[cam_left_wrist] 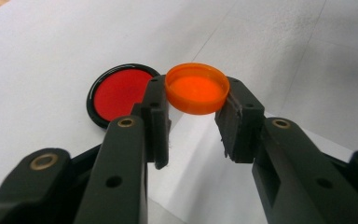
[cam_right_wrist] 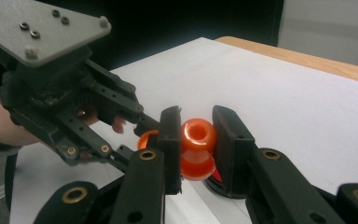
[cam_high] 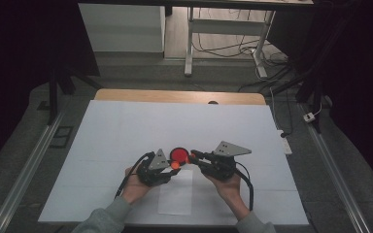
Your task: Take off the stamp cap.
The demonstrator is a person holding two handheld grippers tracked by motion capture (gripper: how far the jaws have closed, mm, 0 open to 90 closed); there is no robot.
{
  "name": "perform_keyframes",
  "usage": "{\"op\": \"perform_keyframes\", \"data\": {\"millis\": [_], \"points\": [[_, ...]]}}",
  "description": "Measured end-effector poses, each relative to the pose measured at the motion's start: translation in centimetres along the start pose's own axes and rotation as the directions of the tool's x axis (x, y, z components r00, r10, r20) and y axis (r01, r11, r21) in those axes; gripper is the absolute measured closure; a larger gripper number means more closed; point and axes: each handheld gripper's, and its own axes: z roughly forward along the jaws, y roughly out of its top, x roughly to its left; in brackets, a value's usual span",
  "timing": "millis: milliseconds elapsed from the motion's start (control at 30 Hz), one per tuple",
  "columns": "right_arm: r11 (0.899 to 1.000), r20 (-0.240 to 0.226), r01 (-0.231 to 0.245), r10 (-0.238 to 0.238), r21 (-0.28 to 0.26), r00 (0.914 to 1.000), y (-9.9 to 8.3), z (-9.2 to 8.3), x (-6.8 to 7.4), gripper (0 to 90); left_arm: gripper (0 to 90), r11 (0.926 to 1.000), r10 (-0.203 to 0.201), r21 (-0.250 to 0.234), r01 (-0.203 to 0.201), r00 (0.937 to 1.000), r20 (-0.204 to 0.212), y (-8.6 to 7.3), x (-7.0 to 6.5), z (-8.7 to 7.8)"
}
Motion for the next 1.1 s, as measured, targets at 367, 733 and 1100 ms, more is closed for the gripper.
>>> {"op": "perform_keyframes", "data": {"millis": [367,733,1100], "points": [[1.000,0.005,0.000,0.000,0.004,1.0000,-0.1,0.0,-0.1,72.5,64.9,0.9995,-0.026,-0.019,0.026,0.9997,-0.006,-0.6,1.1,-2.0],[1.000,0.014,0.004,-0.004,0.000,0.9999,0.0,-0.2,-0.2,72.5,64.8,0.9990,-0.039,-0.023,0.038,0.9991,-0.018,-1.4,1.4,-3.6],[1.000,0.023,0.004,-0.004,-0.005,0.9997,0.0,-0.6,-0.4,72.5,64.8,0.9948,-0.100,-0.029,0.098,0.9930,-0.063,-4.1,1.9,-6.4]]}}
